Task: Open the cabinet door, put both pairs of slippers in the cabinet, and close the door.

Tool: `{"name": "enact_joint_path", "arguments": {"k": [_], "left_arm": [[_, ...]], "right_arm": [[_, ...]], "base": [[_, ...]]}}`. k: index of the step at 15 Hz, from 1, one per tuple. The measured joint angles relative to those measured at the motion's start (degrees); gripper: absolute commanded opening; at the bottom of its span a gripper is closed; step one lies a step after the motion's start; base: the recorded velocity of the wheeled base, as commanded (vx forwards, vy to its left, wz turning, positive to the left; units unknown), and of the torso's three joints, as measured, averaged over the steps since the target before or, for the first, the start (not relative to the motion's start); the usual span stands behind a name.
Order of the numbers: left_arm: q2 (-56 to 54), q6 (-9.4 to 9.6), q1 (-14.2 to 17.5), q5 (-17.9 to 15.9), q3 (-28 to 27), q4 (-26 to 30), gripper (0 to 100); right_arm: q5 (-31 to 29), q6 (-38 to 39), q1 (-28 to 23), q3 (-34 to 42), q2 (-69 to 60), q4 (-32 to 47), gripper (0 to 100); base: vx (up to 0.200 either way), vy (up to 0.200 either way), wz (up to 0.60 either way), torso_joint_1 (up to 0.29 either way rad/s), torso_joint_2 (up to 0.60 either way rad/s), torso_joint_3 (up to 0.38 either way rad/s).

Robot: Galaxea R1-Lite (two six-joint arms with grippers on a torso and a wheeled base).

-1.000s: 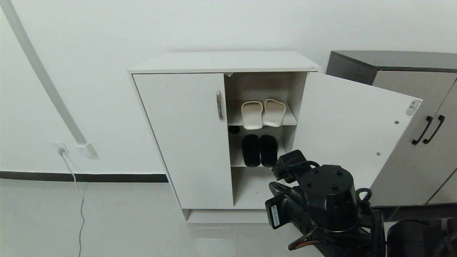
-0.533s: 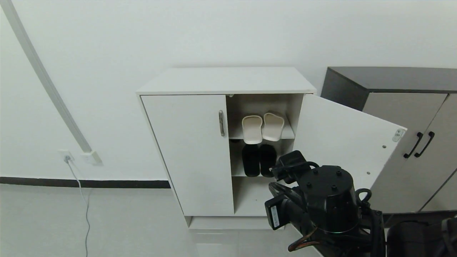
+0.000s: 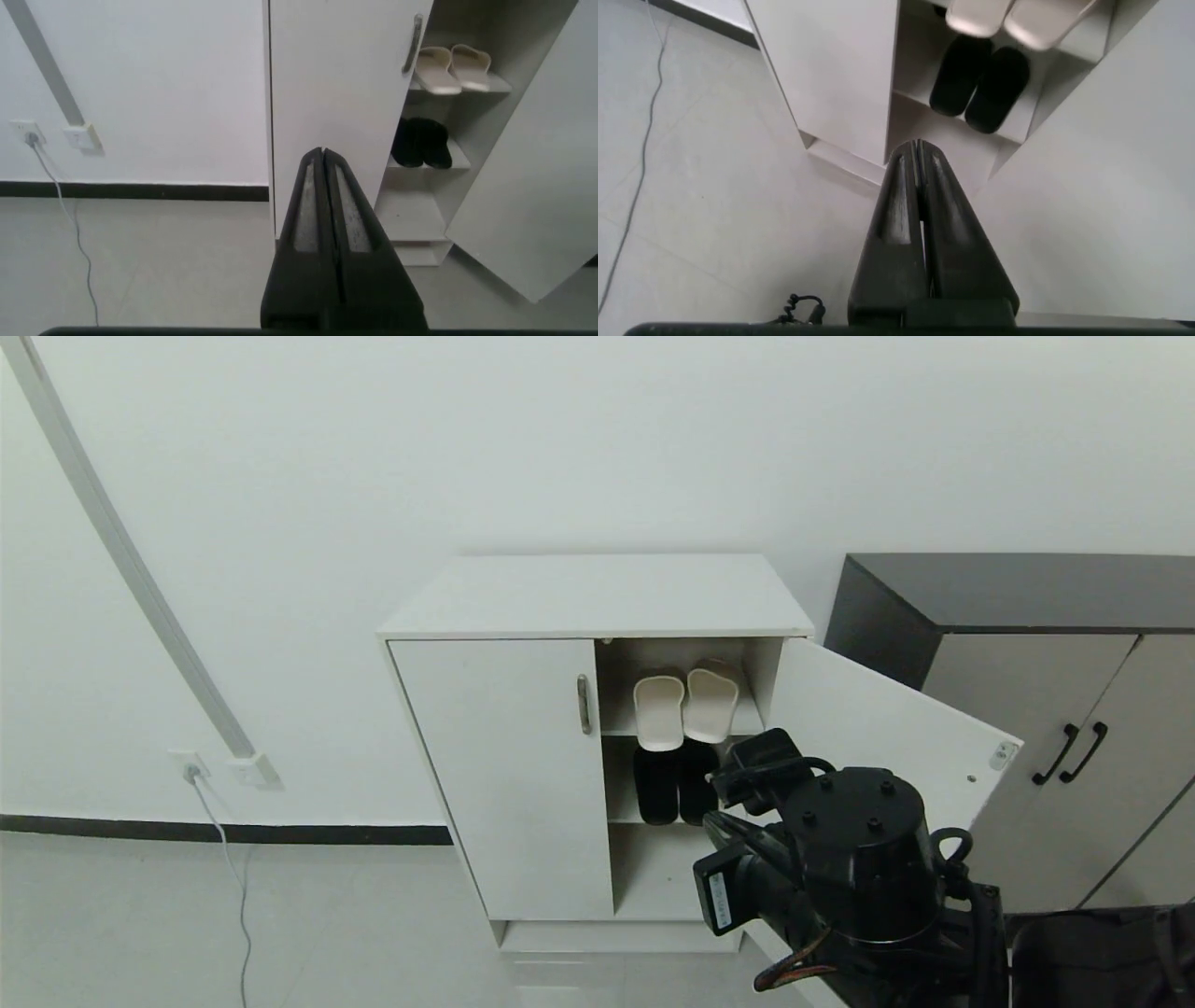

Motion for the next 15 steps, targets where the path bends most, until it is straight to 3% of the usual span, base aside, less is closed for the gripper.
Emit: {"name": "enact_joint_path", "arguments": {"k": [9,15], "left_arm": [[0.0,0.02,0.0,0.0,0.0,0.0,0],[0.0,0.0,0.0,0.0,0.0,0.0,0]], "right_arm": [[0.0,0.0,0.0,0.0,0.0,0.0,0],[0.0,-0.4,0.0,0.0,0.0,0.0,0]], "base": [[0.0,0.0,0.0,0.25,-0.57,-0.329],[0.0,0.0,0.0,0.194,-0.42,-0.233]]}}
